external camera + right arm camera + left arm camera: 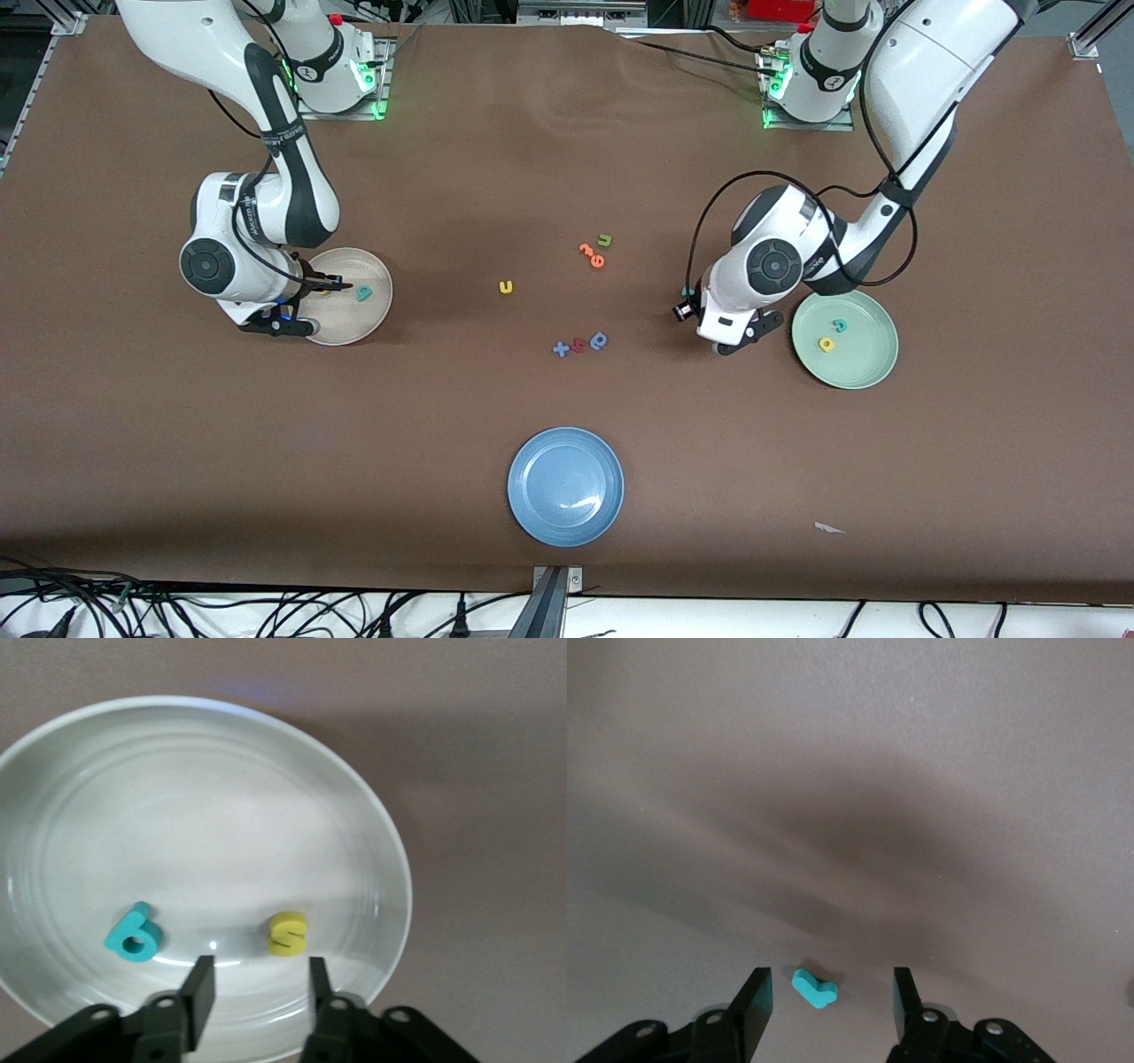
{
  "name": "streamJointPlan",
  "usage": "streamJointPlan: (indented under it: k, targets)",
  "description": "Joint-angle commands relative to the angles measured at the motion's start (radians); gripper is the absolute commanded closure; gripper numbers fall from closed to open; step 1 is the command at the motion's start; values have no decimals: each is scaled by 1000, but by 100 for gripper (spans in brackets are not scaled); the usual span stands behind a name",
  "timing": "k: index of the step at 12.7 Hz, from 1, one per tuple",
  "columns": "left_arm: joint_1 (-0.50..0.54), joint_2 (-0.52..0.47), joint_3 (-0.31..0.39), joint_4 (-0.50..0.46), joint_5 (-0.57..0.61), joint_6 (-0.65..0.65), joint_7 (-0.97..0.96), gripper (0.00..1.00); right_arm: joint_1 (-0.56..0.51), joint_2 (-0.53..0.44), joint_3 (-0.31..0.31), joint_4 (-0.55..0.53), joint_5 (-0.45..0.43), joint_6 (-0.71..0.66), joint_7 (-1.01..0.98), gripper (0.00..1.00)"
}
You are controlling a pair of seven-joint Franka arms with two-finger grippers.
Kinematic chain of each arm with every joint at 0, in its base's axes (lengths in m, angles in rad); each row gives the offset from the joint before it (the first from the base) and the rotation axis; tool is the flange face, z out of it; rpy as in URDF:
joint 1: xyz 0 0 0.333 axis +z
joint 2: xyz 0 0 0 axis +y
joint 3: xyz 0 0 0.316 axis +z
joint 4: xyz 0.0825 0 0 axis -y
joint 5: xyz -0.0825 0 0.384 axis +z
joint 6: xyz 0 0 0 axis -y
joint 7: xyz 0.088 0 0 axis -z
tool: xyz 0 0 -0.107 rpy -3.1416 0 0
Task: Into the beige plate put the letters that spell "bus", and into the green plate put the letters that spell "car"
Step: 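Grasp the yellow u with the right gripper while the left gripper grasps teal letter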
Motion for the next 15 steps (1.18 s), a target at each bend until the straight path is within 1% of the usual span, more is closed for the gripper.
streamJointPlan:
  k: [1,3,4,6,9,11,12,13,15]
  targets:
    - [-5,0,11,-39,2,60,-21,40,29,-36,14,52,21,-86,19,0]
    - [-11,1,11,-67,4,91,-21,41,78,-30,49,134,20,-142,176,0]
    - [-11,3,11,-68,9,91,-21,43,113,-25,87,160,20,-142,271,0]
    - [-16,5,11,-78,18,93,-22,43,169,5,132,209,23,-116,382,0]
    - [-16,6,11,-84,18,93,-22,44,193,42,216,270,18,-90,366,0]
    - [-16,8,11,-84,18,93,-22,51,199,50,259,252,17,42,289,0]
    - [-16,12,11,-84,18,93,-21,54,201,61,273,243,17,89,286,1]
    - [-16,15,11,-84,18,93,-22,58,209,70,288,238,21,128,293,12]
    - [-16,20,13,-84,19,93,-22,60,218,82,295,232,23,157,362,39]
